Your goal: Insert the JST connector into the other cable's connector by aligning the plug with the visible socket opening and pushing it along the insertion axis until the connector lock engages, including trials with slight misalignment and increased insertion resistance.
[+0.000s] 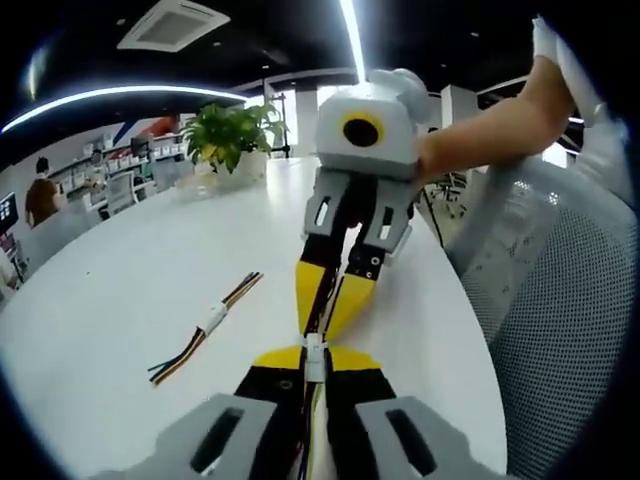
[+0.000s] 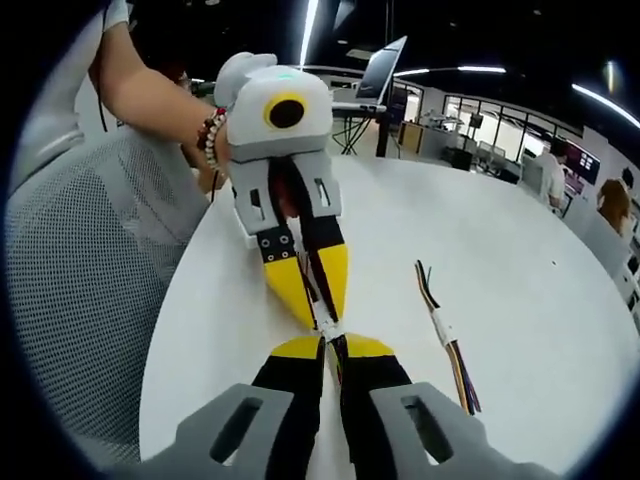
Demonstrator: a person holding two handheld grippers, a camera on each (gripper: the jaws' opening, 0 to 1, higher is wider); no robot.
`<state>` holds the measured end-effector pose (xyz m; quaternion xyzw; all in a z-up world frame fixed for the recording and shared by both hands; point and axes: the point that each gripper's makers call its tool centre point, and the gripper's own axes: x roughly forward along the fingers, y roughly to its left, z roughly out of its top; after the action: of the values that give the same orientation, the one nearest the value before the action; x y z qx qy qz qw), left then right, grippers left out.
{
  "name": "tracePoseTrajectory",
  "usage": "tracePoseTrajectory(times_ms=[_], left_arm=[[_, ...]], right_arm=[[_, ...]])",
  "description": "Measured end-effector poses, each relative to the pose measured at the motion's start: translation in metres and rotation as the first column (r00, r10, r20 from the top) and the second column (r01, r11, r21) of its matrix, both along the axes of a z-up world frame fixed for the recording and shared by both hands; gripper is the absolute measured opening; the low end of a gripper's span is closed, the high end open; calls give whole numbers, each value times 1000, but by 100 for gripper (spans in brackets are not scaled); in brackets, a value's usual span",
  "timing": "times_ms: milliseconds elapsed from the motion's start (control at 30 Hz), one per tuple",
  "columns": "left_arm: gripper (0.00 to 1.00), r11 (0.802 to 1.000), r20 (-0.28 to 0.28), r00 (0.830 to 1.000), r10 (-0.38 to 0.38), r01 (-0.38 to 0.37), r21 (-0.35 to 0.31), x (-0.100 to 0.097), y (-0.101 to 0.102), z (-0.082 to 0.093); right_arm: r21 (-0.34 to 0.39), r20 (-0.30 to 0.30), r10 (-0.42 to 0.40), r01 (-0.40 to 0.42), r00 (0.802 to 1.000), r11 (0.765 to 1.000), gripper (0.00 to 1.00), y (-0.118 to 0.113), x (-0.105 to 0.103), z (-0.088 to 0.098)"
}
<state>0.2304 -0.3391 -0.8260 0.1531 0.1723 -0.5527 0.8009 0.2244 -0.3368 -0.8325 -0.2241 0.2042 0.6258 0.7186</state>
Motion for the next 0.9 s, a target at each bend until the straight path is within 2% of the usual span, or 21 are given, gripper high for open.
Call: tracePoseTrajectory(times_ms=[100, 200, 367, 533, 600, 700, 900], left_arm=[[15, 1000, 1, 1000, 7, -7, -12, 1, -1, 3], [14, 1000, 0, 1000, 14, -14, 10, 2, 2, 0], [10, 997, 1, 998, 65, -65, 45, 12, 12, -3], [4, 996, 1, 996, 92, -92, 14, 15, 14, 2], [3, 996, -17, 996, 88, -88, 1, 12, 13, 4], [3, 996, 14, 996, 87, -87, 27, 14, 15, 4], [0, 996, 21, 998, 63, -64, 58, 11, 15, 2]], right_arm=[[18, 0, -40, 40, 999, 999, 3, -6, 8, 4], [48, -18, -90, 91, 996, 995, 3, -13, 15, 9], [61, -18, -105, 106, 994, 993, 3, -14, 16, 13], [59, -16, -92, 93, 996, 994, 3, -9, 13, 13], [57, -14, -93, 94, 996, 994, 3, -8, 13, 13], [55, -12, -100, 100, 995, 993, 3, -9, 14, 13], [48, -9, -95, 96, 995, 994, 3, -10, 13, 12]])
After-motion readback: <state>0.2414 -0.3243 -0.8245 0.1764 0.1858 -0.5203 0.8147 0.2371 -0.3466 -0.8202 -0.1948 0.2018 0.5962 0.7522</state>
